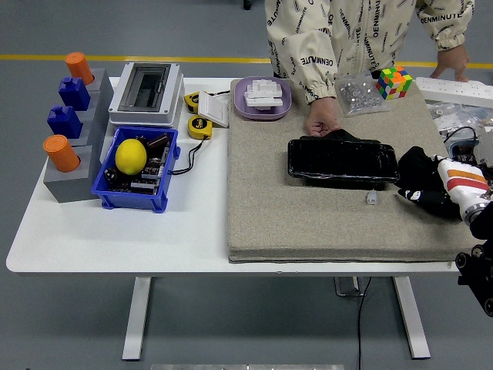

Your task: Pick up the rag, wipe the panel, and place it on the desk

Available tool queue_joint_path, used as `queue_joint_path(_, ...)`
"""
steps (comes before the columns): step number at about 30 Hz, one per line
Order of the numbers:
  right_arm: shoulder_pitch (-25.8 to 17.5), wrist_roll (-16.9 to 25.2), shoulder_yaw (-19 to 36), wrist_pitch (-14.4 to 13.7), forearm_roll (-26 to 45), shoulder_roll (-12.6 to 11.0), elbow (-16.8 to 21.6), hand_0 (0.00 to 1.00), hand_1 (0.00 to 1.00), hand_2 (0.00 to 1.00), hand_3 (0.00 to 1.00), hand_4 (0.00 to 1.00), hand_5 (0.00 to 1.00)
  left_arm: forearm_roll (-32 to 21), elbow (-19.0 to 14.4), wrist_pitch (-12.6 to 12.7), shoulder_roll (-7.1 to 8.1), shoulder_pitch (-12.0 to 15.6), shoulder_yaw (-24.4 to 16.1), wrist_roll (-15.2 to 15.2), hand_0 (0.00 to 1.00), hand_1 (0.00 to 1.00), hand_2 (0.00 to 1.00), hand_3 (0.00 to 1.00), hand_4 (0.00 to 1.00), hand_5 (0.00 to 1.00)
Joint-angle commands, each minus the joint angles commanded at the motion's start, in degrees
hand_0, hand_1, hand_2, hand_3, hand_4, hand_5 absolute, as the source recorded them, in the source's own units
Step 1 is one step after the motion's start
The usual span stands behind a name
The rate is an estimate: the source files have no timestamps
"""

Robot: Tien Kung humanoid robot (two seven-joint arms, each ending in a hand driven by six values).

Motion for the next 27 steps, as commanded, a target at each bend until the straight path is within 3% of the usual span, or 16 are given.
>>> queue_joint_path(2,0.1,0.1,-0.2,-1.6,0.0,-0.1,0.1,0.752,0.728,0.802,0.807,0.998,0.641,0.1,0.0,0.0,-0.02,0.1,-0.2,0.0,0.604,0.644,0.659,0.562,0.628,0.446)
queue_joint_path(3,0.2,0.2,-0.3,-2.8,0.0,-0.2,0.1,0.616,0.637,0.694,0.63,0.998,0.46,0.2,0.0,0.0,-0.04,0.2,-0.3,0.0,0.605,0.643,0.657,0.56,0.627,0.446)
queue_joint_path(8,0.3,0.3,-0.3,-6.0,0.0,-0.3,0.3,0.616,0.637,0.694,0.63,0.998,0.46,0.3,0.0,0.0,-0.13,0.3,-0.7,0.0,0.605,0.643,0.657,0.56,0.627,0.446)
queue_joint_path(9,0.3,0.3,-0.2,-6.4,0.0,-0.3,0.3,0.461,0.536,0.554,0.508,0.921,0.395,0.3,0.0,0.0,-0.14,0.3,-0.7,0.0,0.605,0.641,0.658,0.56,0.627,0.446)
queue_joint_path(13,0.1,0.6,0.0,-7.2,0.0,-0.4,0.4,0.461,0.536,0.554,0.508,0.921,0.395,0.4,0.0,0.0,-0.21,0.3,-0.8,0.0,0.605,0.641,0.658,0.56,0.627,0.446)
queue_joint_path(20,-0.1,1.0,0.3,-6.1,0.0,-0.4,-0.6,0.447,0.525,0.546,0.513,0.9,0.361,0.4,-0.1,0.0,-0.18,0.2,-0.9,0.0,0.605,0.642,0.658,0.56,0.627,0.445)
queue_joint_path(21,0.0,1.0,0.4,-5.8,0.0,-0.4,-0.8,0.481,0.558,0.589,0.534,0.944,0.381,0.4,-0.1,0.0,-0.16,0.2,-0.9,0.0,0.605,0.642,0.659,0.56,0.627,0.445)
queue_joint_path(27,0.0,1.1,0.2,-5.1,0.0,-0.2,-2.3,0.498,0.57,0.615,0.555,0.976,0.397,0.4,0.0,0.0,-0.14,0.2,-0.9,0.0,0.606,0.642,0.658,0.56,0.627,0.445)
